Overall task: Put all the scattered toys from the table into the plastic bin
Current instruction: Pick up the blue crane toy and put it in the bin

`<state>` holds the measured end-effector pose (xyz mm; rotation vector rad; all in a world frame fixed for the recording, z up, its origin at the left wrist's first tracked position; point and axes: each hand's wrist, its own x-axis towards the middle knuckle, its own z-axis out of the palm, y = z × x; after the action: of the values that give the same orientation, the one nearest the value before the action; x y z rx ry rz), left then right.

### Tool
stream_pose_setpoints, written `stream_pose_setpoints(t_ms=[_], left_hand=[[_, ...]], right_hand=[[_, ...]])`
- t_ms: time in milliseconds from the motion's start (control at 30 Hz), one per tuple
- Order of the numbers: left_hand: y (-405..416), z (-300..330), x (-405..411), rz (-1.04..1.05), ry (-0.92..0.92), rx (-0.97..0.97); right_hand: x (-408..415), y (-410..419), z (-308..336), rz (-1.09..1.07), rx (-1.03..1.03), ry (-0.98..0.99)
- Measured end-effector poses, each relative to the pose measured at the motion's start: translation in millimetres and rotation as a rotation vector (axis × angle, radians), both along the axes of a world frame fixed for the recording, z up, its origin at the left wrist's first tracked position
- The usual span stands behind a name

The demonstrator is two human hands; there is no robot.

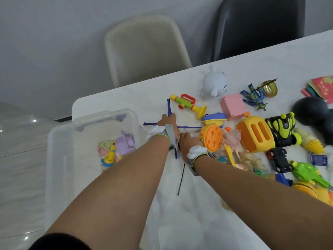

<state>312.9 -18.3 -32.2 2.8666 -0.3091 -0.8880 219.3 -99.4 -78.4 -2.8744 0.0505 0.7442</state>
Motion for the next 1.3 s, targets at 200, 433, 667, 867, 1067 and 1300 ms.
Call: stream_pose_setpoints(t_ms=[200,433,667,867,1067,1300], left_hand=[[2,15,-2,0.105,-0.102,-0.16],[8,53,-10,0.168,-0.218,-0.267],[16,97,-36,0.268,-0.328,-0.476],[27,140,-60,0.388,-0.427,-0.693],[38,165,-91,0.413,-0.459,-0.787],[61,189,-111,0.421,-0.492,-0.823]], right_hand=[[-6,-1,13,-0.096,0.038,0.0],[-23,-8,48,-0.189,0.204,-0.125],[-39,-13,84,-0.315,0.449,-0.287],[-56,-15,123,-0.457,0.56,-0.423],[-80,-11,151,-0.51,0.668,-0.539],[-90,4,178,-0.491,0.706,-0.67]])
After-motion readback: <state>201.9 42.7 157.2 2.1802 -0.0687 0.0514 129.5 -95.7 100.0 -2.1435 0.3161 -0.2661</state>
